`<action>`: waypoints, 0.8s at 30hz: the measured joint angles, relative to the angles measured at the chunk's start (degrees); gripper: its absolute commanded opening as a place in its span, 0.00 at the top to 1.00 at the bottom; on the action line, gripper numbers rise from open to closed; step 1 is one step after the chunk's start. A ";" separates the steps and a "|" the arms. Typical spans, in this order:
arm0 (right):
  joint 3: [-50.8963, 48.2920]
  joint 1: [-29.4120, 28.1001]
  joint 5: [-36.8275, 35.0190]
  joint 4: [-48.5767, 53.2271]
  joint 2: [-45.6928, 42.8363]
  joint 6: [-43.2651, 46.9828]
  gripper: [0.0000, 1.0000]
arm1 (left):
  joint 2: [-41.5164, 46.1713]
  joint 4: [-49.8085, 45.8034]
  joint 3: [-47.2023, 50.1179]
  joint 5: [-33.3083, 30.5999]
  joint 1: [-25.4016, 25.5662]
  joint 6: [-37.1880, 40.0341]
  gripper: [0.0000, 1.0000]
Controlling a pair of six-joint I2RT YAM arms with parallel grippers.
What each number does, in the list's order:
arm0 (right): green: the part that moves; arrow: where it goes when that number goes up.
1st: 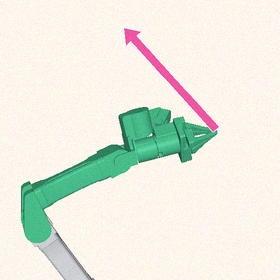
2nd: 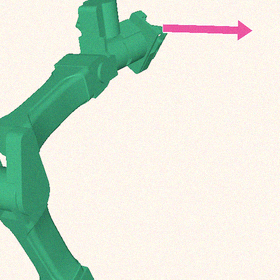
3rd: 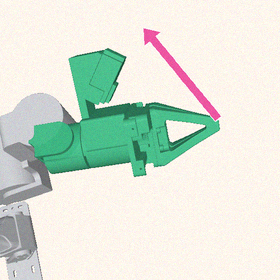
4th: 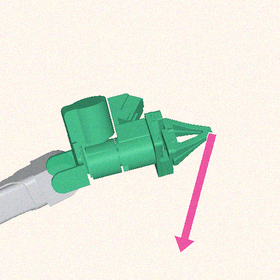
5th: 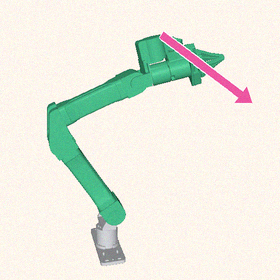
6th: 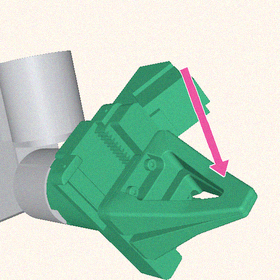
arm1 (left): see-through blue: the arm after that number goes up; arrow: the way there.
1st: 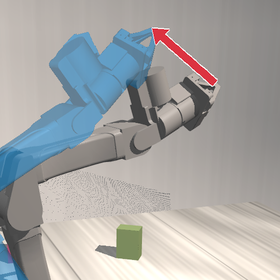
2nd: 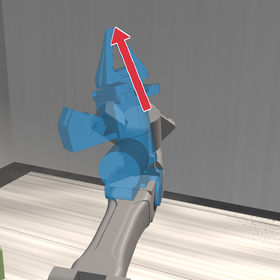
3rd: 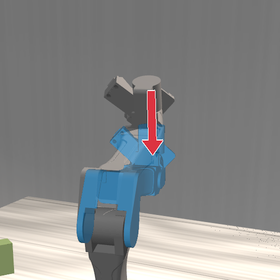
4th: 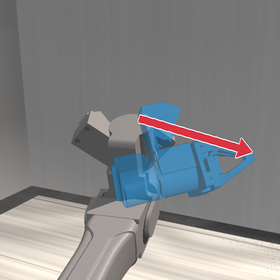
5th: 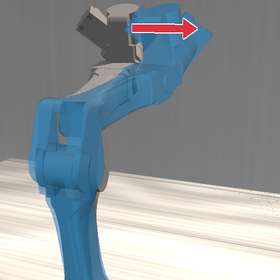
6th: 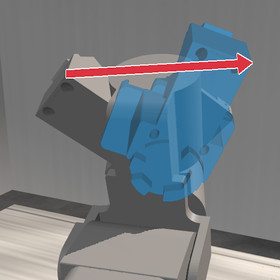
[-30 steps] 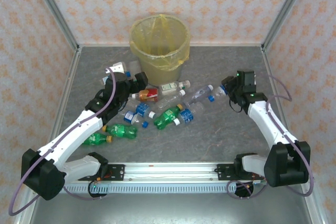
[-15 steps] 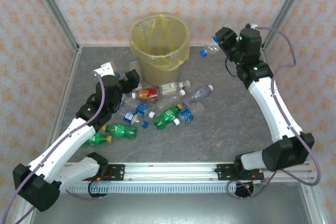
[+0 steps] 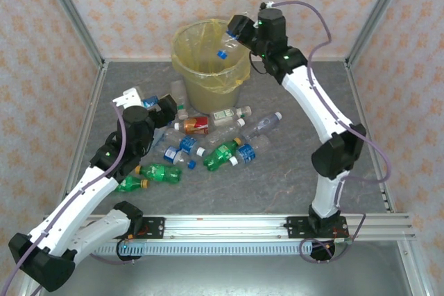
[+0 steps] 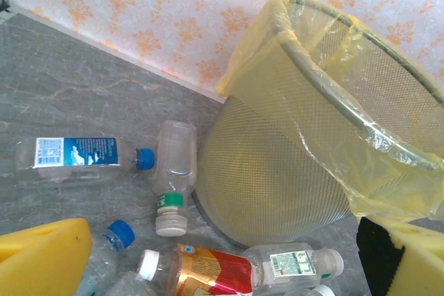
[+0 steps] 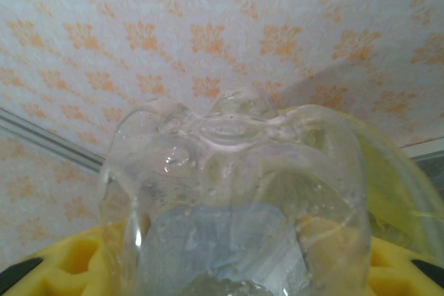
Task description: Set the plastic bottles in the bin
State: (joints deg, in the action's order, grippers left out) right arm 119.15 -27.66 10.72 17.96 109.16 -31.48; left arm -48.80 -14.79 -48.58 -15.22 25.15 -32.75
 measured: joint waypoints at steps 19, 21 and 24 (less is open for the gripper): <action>7.61 -2.58 -1.55 6.21 6.69 4.35 0.00 | 2.60 -5.35 1.18 -1.84 0.00 -2.38 0.01; 7.61 -2.64 -1.95 6.36 6.64 4.46 0.00 | 2.49 -5.33 1.18 -1.84 0.00 -2.43 0.01; 7.61 -2.71 -2.45 6.58 6.38 4.61 0.00 | 2.25 -5.18 1.31 -1.86 0.00 -2.82 0.01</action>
State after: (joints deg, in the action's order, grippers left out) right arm 126.76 -30.37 8.27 24.53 115.55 -26.87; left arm -46.54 -19.97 -47.27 -17.08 25.15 -35.57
